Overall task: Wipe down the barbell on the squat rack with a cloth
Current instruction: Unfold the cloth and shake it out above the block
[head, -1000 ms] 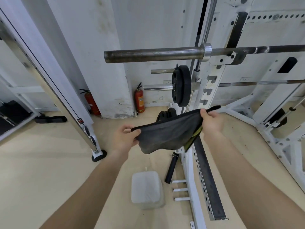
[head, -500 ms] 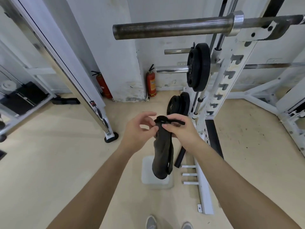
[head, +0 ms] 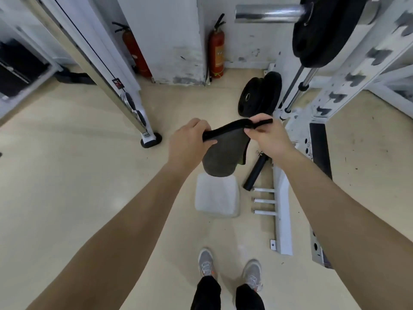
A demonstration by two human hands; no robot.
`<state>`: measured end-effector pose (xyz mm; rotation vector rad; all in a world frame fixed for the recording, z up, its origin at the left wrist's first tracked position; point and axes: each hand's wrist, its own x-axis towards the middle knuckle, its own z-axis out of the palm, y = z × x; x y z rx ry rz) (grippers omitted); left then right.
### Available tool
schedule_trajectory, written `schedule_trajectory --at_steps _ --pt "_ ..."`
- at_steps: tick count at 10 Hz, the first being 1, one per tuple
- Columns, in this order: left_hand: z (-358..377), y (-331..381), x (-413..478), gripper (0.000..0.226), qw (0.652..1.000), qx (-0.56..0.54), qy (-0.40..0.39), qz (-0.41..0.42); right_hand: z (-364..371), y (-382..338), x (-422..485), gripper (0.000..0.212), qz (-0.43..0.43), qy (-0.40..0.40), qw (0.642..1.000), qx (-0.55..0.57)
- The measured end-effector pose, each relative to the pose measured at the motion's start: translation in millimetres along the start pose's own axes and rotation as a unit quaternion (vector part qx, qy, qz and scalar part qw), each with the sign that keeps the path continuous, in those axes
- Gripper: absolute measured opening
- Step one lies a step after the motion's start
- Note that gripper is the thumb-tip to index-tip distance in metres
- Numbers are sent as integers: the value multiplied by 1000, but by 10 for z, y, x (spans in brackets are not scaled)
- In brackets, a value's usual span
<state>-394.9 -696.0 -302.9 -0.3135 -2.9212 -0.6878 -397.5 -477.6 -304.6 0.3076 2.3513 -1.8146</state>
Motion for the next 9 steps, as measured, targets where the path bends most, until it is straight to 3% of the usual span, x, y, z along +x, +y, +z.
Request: schedule_trajectory --at_steps 2,3,4,6,8,9 --pt "1410 -809 -101 18 999 31 8 -1 606 1302 537 31 -3 30 999 18" --pt "2286 -1296 -374 26 998 34 -41 -30 978 2280 665 26 9 19 1000 9" --pt "3303 -1787 -864 34 991 27 -122 -56 1368 3484 584 35 30 31 999 3" --pt "4790 -2374 -1993 24 947 -42 -284 -142 1837 5406 -1 33 193 -4 980 -46" --pt "5190 -2563 -1603 31 939 -106 -197 -261 1995 5721 696 19 254 65 965 -9" --pt "5192 -2562 -1353 49 924 -155 -144 -319 2075 5538 1038 53 285 34 957 -52"
